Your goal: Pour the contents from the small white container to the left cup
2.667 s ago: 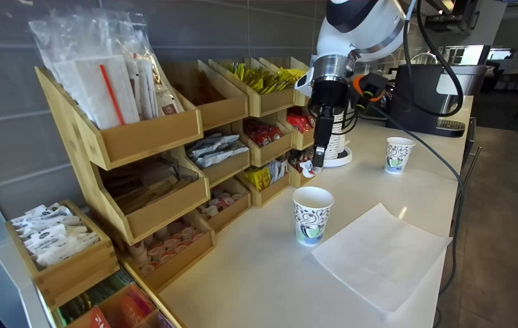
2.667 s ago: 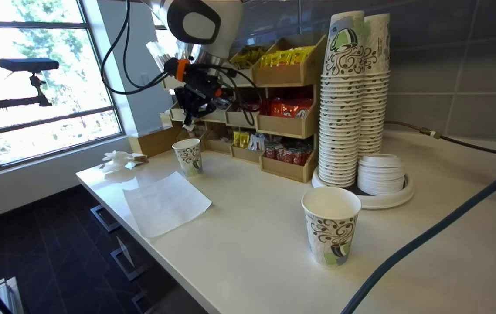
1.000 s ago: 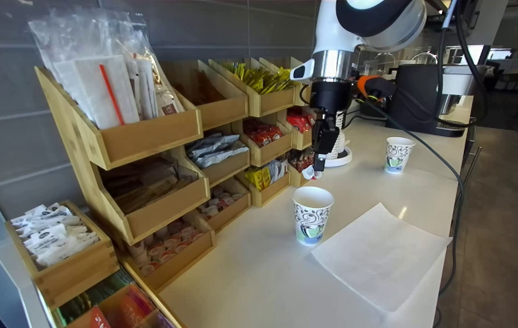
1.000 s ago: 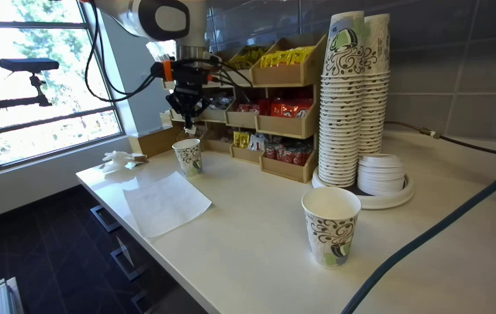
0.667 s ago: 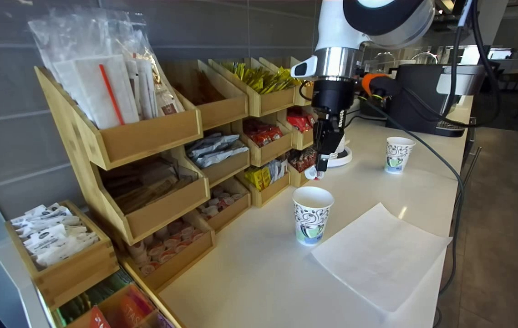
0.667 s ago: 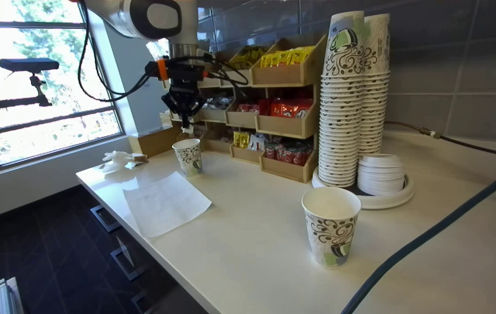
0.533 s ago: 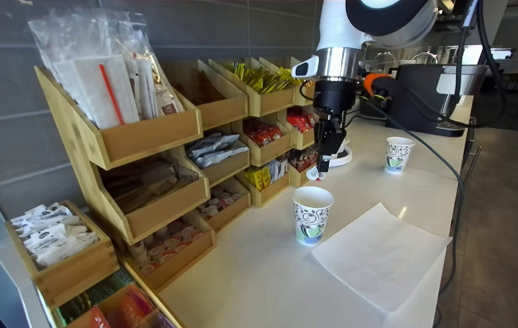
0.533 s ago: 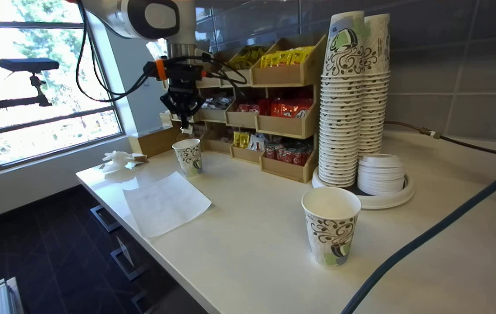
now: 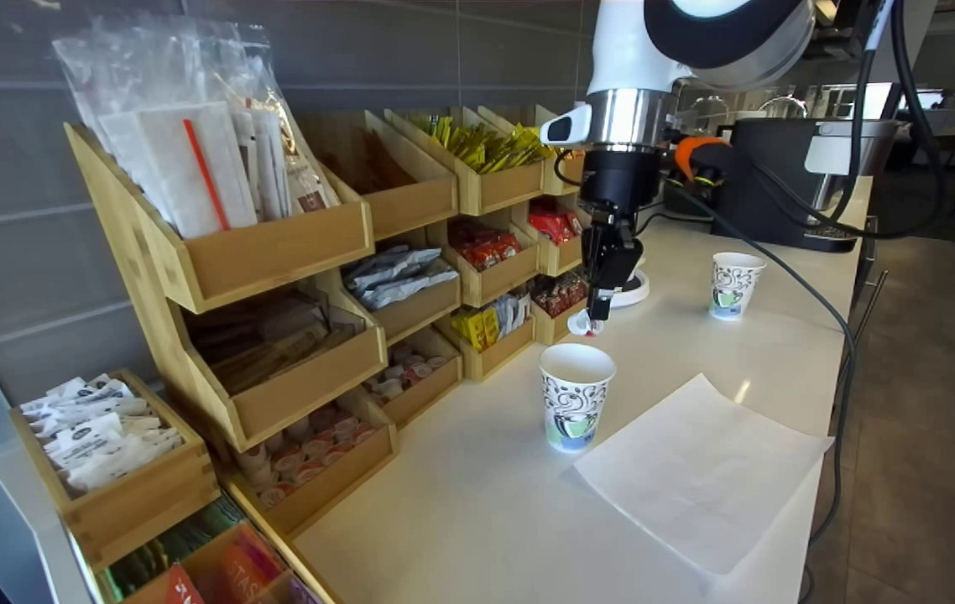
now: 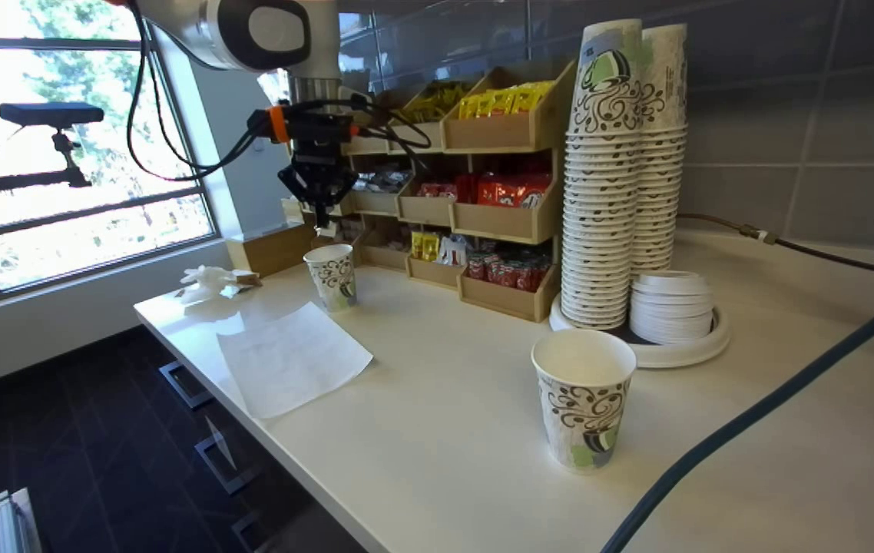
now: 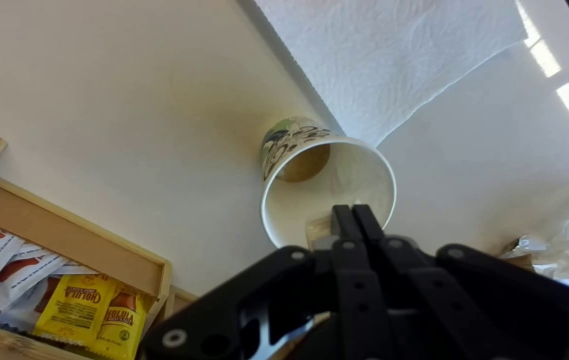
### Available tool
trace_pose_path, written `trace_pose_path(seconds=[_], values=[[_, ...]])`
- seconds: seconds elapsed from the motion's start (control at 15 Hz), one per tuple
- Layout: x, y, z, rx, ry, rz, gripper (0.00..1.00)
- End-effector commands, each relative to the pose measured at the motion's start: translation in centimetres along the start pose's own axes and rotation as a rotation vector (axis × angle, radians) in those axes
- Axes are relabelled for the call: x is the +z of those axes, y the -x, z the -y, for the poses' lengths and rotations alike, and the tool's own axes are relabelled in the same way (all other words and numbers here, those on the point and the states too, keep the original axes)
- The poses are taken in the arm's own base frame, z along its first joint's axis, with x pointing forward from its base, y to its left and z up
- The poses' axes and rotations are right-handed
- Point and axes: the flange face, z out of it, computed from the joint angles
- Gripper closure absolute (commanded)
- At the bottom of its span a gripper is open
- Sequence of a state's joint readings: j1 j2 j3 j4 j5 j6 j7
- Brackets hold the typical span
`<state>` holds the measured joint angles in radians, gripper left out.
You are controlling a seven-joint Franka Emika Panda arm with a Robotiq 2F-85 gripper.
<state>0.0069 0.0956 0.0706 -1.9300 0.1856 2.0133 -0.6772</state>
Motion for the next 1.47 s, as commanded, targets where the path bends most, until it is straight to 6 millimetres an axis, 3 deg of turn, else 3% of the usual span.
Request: trace_pose_path(seconds=[0.0, 1.4], values=[[0.0, 0.0, 0.0, 0.000, 0.000, 0.001, 0.99], [-0.8, -0.7, 1.3, -0.193, 0.193, 0.013, 0.99]])
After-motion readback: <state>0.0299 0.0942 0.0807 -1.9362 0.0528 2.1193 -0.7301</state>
